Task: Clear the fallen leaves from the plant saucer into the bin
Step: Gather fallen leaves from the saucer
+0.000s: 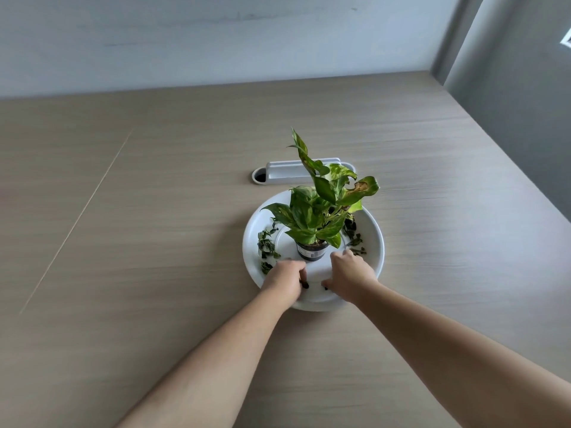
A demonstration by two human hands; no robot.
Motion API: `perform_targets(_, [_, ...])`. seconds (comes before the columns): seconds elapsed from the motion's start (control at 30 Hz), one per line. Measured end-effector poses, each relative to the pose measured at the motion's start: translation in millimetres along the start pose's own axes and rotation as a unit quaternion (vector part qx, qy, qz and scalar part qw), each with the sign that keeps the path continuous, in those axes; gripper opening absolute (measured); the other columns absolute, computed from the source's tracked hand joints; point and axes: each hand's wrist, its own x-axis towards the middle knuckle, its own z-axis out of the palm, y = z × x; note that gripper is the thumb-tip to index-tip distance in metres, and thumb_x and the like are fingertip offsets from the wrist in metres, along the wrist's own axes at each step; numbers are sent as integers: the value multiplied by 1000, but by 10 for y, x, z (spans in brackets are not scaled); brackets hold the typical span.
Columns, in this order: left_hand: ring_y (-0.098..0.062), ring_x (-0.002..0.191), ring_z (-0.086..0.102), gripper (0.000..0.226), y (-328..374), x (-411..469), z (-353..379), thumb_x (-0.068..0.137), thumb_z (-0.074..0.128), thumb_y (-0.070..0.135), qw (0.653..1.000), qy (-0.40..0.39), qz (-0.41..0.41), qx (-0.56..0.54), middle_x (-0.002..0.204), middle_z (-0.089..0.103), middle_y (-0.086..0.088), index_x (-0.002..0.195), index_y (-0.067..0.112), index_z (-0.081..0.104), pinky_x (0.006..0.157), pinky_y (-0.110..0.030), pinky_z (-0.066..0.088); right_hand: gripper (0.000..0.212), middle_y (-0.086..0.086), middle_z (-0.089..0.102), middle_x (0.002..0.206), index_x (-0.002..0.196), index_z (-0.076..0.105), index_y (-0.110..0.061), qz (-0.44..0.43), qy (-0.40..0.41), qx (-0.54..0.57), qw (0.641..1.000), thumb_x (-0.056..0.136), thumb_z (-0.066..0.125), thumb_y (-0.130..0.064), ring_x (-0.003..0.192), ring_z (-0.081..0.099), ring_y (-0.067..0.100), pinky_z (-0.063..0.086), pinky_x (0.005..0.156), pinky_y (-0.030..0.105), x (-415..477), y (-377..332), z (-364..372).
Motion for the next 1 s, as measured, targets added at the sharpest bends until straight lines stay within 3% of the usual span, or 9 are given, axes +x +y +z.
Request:
perform_targets(0.13, [-29,88,67,31,-53,13,-31,75,50,-10,999,-21,4,-26,96,70,-9,80,10,73,69,-24,46,18,17,60,105,93,59,-5,-24,-12,69,997,75,62,-7,89,58,30,48,71,33,31,13,-8])
perform_targets(0.27, [-26,89,67,32,-85,5,-115,78,50,-9,999,-37,7,-26,97,73,-10,82,12,74,72,-23,49,25,16,70,93,75,66,-6,-38,-9,92,995,72,46,8,82,62,29,52,69,32,38,77,-7])
perform_targets(0.33, [-24,91,66,31,-80,-7,-179,80,50,-2,998,-60,12,-1,100,71,-6,85,18,73,72,-25,50,24,14,71,90,72,68,-8,-43,-10,90,995,72,49,6,81,64,28,54,68,32,46,100,-5])
perform_targets(0.43, [-21,94,62,14,-67,-40,-250,78,60,27,993,-84,15,87,102,67,2,90,26,67,72,-27,47,8,8,65,83,70,62,-15,-51,-12,79,995,76,58,-11,78,58,23,47,64,30,18,88,-17])
perform_targets(0.57, [-25,94,56,44,-32,-60,-215,66,70,54,987,-64,17,146,98,58,-2,90,20,58,72,-31,44,13,-2,56,77,72,59,-19,-76,-16,21,997,72,67,-29,80,60,23,44,58,29,-36,79,-43])
perform_targets(0.73, [-30,111,55,73,38,-30,-154,64,71,63,981,-48,-1,186,117,54,-10,114,14,51,88,-40,48,34,-2,47,86,89,61,-15,-98,-14,-2,995,67,76,-36,79,51,18,44,61,29,-18,134,-83])
perform_targets(0.83, [-31,111,56,62,68,-13,-76,74,73,47,981,-57,-19,184,120,52,-11,119,11,49,87,-38,49,36,-1,47,87,91,62,-13,-99,-40,3,994,65,79,-30,79,49,19,48,68,32,-6,145,-77])
perform_targets(0.93, [-29,89,59,23,98,-14,-22,78,70,13,992,-32,-18,117,111,54,-11,96,13,56,74,-34,49,25,1,48,88,90,63,-11,-114,-44,9,992,68,75,-15,79,48,19,43,66,29,11,145,-45])
perform_targets(1.0, [-27,77,57,21,97,-19,4,74,67,1,998,-14,-19,64,104,59,-10,77,18,55,66,-30,46,20,6,55,89,90,65,-10,-118,-44,15,992,70,68,-5,81,53,23,40,64,27,11,148,-30])
